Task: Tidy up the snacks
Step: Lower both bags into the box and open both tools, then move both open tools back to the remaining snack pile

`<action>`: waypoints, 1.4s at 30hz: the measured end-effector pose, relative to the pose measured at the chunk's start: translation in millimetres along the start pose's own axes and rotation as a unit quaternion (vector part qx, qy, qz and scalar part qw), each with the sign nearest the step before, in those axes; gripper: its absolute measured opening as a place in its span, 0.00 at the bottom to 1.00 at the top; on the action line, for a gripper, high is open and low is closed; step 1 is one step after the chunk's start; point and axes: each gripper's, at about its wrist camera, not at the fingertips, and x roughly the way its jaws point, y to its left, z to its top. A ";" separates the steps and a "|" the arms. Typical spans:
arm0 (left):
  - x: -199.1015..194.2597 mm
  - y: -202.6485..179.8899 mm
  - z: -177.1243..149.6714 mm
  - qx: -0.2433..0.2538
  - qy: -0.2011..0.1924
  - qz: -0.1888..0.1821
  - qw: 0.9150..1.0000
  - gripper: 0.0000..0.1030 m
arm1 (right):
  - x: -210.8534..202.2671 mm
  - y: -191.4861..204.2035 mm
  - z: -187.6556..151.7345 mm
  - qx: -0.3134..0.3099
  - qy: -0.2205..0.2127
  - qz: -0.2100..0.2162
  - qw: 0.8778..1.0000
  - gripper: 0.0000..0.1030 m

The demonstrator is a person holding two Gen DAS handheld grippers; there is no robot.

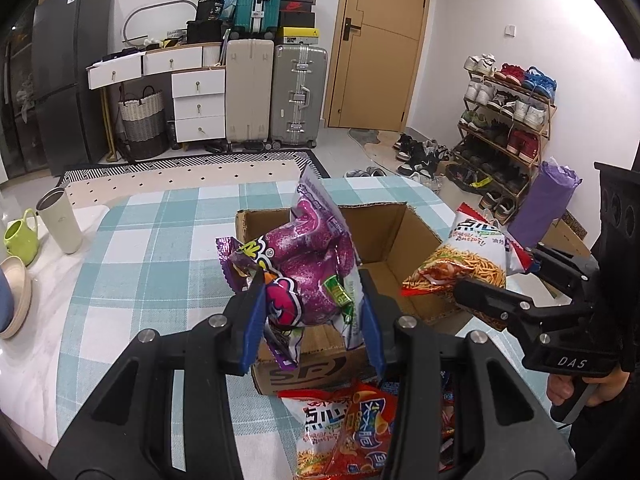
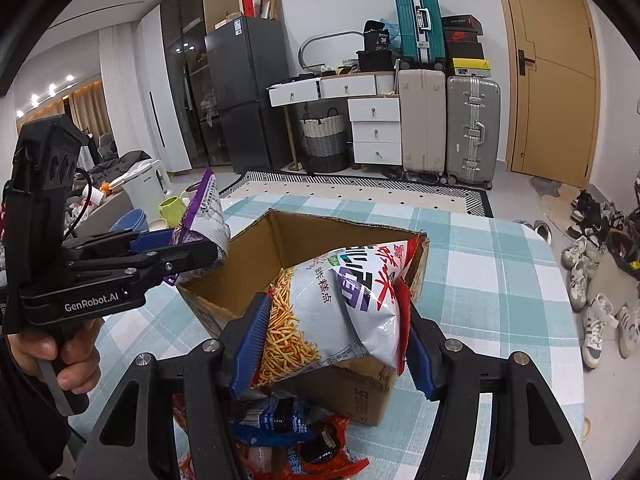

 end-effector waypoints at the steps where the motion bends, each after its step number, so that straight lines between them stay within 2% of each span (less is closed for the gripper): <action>1: 2.7 0.4 0.0 0.000 0.001 0.000 1.000 0.38 | 3.2 -0.1 0.8 -0.002 0.002 -0.001 1.000 0.61; 25: 86.6 1.9 1.1 0.008 0.052 -0.001 0.999 0.38 | 43.5 -8.1 3.0 -0.010 0.033 0.004 0.999 0.63; 28: 94.8 4.3 0.6 0.010 0.062 -0.002 0.998 0.39 | 43.4 -6.2 2.5 -0.017 0.034 0.004 0.999 0.66; 30: 96.9 5.5 0.3 0.008 0.063 -0.003 0.998 0.39 | 39.4 -5.9 3.0 -0.018 0.019 -0.004 1.000 0.70; 32: 95.1 5.1 0.9 0.010 0.063 0.001 0.998 0.39 | 29.8 -5.8 5.0 -0.014 -0.001 -0.007 1.000 0.83; 33: 92.2 4.1 1.3 0.012 0.062 0.002 0.998 0.41 | 25.3 -6.4 5.9 -0.011 -0.008 -0.006 1.000 0.85; 34: 89.3 4.3 1.6 0.014 0.059 0.002 0.998 0.46 | 18.9 -7.0 6.9 -0.009 -0.014 -0.005 1.000 0.89; 35: 84.9 5.0 1.8 0.013 0.058 0.002 0.998 0.56 | 15.2 -6.7 7.1 -0.010 -0.017 -0.008 1.000 0.93; 38: 68.6 8.6 3.0 0.004 0.046 0.001 0.999 0.79 | 2.6 -7.5 6.4 -0.010 -0.021 -0.028 0.999 0.99; 40: 56.0 11.1 2.7 -0.004 0.035 -0.002 0.999 0.81 | -6.4 -9.1 3.9 -0.001 -0.022 -0.047 0.999 0.99; 42: 44.7 12.3 1.2 -0.007 0.033 0.000 0.999 0.92 | -14.0 -10.1 0.7 0.002 -0.022 -0.052 0.998 0.99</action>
